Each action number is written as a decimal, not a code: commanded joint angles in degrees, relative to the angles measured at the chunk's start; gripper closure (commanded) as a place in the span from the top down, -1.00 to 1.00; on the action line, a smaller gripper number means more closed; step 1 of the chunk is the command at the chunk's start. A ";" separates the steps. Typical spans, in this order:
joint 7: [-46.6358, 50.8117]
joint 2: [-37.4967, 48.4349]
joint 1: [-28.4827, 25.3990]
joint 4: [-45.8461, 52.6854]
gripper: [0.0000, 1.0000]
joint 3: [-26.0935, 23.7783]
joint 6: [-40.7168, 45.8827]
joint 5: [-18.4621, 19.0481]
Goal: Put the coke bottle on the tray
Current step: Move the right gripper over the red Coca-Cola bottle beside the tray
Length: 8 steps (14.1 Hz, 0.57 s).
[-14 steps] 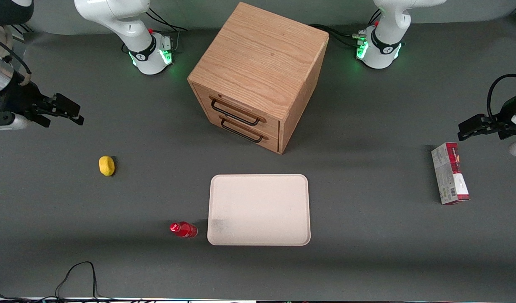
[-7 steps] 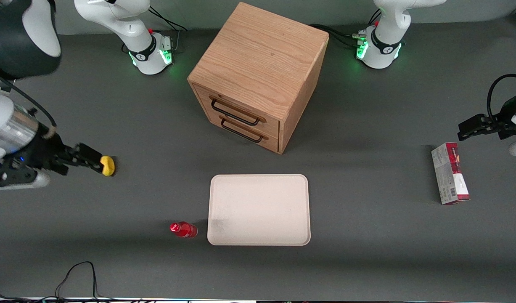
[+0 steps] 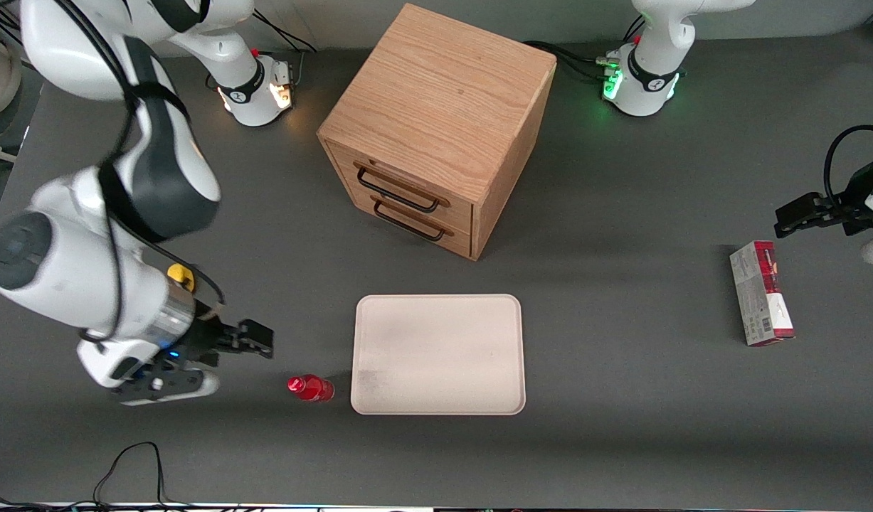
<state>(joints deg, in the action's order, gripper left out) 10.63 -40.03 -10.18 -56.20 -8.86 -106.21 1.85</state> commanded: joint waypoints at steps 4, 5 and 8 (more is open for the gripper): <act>-0.25 -9.98 -1.16 1.45 0.98 -1.96 -7.68 8.35; -0.60 -10.16 -1.25 0.49 0.98 -1.96 -8.92 8.44; -0.69 -10.25 -1.25 -2.07 0.98 -1.87 -11.47 8.44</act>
<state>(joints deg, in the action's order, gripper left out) 10.44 -51.03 -11.52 -56.48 -10.28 -115.89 9.11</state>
